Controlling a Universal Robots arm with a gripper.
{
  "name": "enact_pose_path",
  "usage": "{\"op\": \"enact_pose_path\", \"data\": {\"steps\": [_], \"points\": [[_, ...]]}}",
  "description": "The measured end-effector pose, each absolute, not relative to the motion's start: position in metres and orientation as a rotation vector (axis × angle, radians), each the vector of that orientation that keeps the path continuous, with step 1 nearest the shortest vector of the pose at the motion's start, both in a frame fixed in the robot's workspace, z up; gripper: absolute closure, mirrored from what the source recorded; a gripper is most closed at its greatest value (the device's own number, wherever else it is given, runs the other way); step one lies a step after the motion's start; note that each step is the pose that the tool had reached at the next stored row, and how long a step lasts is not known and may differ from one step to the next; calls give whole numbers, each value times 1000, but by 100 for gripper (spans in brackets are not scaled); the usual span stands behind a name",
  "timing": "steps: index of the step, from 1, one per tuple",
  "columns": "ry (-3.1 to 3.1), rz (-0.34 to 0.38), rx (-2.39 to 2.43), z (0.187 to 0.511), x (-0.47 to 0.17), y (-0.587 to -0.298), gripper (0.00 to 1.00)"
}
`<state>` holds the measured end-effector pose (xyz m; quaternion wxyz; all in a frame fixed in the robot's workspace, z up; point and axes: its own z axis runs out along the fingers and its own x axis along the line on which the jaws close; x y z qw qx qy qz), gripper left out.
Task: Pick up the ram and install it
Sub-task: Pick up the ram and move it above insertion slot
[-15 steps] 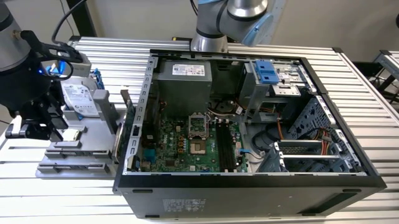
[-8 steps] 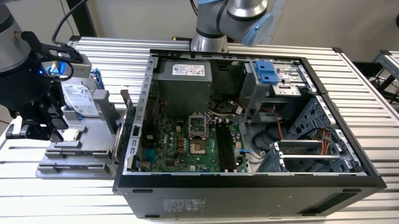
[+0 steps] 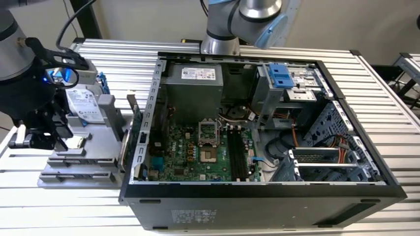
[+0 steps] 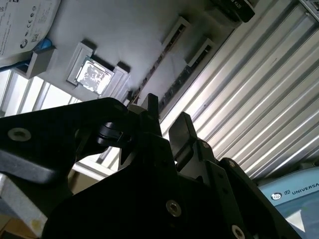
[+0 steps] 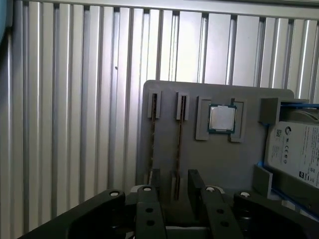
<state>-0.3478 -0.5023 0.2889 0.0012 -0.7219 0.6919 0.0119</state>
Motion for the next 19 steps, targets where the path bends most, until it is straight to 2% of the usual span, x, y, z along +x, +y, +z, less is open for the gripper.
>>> {"op": "enact_pose_path", "data": {"steps": [19], "points": [[2172,37,-2266,273,-348,-502,0]]}}
